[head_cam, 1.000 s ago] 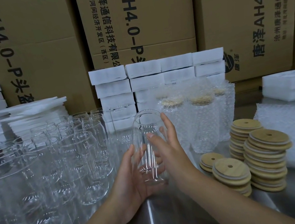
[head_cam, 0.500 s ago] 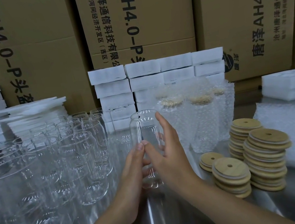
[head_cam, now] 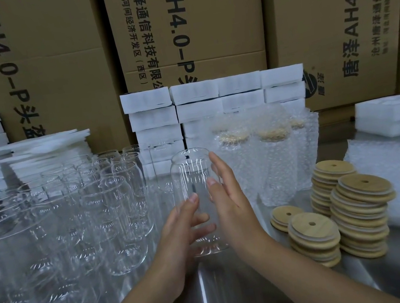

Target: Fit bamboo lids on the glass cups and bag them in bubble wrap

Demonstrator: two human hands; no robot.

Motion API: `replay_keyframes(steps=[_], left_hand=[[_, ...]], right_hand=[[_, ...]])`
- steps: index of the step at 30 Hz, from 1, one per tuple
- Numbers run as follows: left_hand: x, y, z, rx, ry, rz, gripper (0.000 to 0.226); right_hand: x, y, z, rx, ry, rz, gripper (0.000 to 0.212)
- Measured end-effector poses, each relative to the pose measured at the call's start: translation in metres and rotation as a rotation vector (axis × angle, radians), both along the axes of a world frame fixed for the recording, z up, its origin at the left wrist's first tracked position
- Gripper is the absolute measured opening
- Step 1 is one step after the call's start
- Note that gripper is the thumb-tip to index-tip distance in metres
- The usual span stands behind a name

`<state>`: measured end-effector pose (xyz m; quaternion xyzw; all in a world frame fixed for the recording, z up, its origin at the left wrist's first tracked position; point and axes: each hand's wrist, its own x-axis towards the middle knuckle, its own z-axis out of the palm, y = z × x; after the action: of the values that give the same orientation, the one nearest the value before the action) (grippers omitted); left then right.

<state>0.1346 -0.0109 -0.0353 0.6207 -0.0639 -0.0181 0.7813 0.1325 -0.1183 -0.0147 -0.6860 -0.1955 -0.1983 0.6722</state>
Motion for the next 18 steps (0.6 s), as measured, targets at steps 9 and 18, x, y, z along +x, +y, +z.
replay_keyframes(steps=[9,18], left_hand=[[0.0,0.002,0.004,-0.159,0.038,-0.177,0.056],[0.002,-0.001,0.004,-0.229,0.059,-0.085,0.083]], right_hand=[[0.01,-0.003,0.005,0.067,0.231,0.155,0.032],[0.008,-0.025,0.015,-0.705,0.003,-0.428,0.04]])
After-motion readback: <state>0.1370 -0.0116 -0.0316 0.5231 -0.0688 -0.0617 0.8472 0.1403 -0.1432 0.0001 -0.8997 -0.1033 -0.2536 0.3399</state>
